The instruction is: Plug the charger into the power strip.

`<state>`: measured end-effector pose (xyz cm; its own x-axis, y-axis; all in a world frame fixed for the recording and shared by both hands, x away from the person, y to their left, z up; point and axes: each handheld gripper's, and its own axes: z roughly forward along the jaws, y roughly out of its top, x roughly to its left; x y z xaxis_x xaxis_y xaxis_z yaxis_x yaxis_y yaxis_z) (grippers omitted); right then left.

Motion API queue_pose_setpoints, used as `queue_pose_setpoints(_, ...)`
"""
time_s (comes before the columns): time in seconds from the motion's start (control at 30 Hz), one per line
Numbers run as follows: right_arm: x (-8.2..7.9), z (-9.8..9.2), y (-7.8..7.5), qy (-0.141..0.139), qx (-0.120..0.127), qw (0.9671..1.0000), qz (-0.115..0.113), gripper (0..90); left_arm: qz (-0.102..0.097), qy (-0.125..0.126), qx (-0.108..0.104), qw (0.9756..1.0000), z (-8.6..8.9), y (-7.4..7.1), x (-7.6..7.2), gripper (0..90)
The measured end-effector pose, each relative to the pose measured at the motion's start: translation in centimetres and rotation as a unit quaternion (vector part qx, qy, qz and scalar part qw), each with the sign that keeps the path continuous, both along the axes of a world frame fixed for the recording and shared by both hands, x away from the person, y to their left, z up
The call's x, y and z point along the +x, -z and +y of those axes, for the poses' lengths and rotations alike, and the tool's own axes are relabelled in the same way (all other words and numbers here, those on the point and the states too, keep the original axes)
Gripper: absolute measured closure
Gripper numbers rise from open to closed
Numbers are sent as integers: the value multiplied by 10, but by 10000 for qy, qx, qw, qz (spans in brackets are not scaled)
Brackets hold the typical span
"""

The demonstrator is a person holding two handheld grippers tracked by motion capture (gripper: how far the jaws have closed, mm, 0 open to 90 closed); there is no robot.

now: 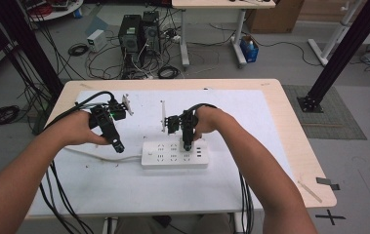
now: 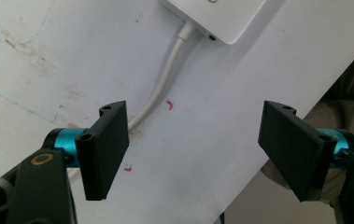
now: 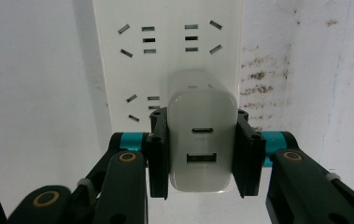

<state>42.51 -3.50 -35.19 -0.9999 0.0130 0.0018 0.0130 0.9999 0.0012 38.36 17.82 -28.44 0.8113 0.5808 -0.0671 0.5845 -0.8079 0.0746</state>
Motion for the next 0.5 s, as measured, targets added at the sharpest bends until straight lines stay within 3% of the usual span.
queue_pose_setpoints(0.5, 1, 6, 1, 65, -157, 9999, 20, 633, 28, 17, 18, 10000, -2, 3, 3, 248)
